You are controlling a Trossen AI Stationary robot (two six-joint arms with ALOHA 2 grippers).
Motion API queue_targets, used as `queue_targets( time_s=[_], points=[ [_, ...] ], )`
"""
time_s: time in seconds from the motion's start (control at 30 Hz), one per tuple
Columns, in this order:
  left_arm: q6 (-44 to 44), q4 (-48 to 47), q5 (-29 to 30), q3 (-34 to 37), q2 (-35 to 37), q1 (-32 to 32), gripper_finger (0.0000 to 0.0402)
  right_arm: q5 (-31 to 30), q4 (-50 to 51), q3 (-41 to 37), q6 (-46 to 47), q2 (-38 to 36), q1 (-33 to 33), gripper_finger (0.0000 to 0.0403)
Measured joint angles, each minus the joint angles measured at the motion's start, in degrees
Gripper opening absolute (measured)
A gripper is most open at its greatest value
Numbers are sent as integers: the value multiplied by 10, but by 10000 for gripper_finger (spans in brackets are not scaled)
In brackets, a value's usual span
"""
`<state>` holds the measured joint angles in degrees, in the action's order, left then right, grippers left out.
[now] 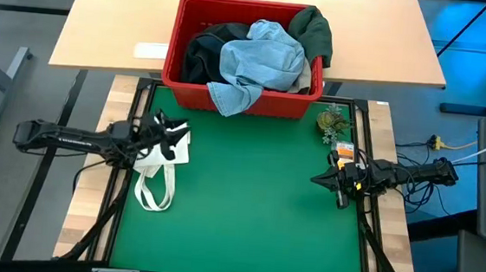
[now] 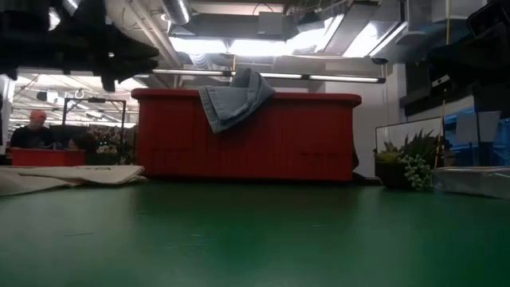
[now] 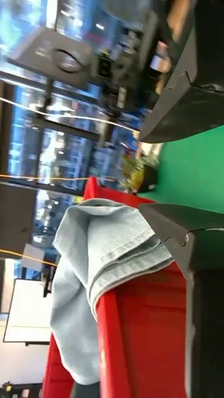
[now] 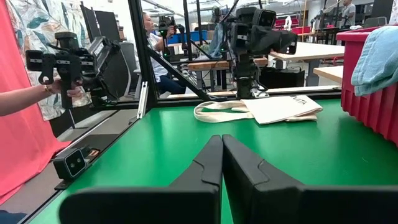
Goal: Fold Laundry from Bin
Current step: Remove the light blue jeans from the red bin
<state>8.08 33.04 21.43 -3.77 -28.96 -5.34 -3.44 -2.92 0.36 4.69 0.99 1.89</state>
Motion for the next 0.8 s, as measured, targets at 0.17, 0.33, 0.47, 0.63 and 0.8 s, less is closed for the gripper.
queue_targets(
  time_s=[0.17,0.33,0.47,0.63,0.8],
  points=[
    [-87,0,-1,-78,-119,0,163,0,0,0,0,0,0,12],
    [-203,0,7,-156,-234,0,163,0,0,0,0,0,0,12],
    [-282,-12,8,-211,-313,0,163,0,0,0,0,0,0,12],
    [-372,-15,37,-258,-395,0,163,0,0,0,0,0,0,12],
    [-455,-16,119,-273,-453,0,163,0,0,0,0,0,0,12]
  ],
)
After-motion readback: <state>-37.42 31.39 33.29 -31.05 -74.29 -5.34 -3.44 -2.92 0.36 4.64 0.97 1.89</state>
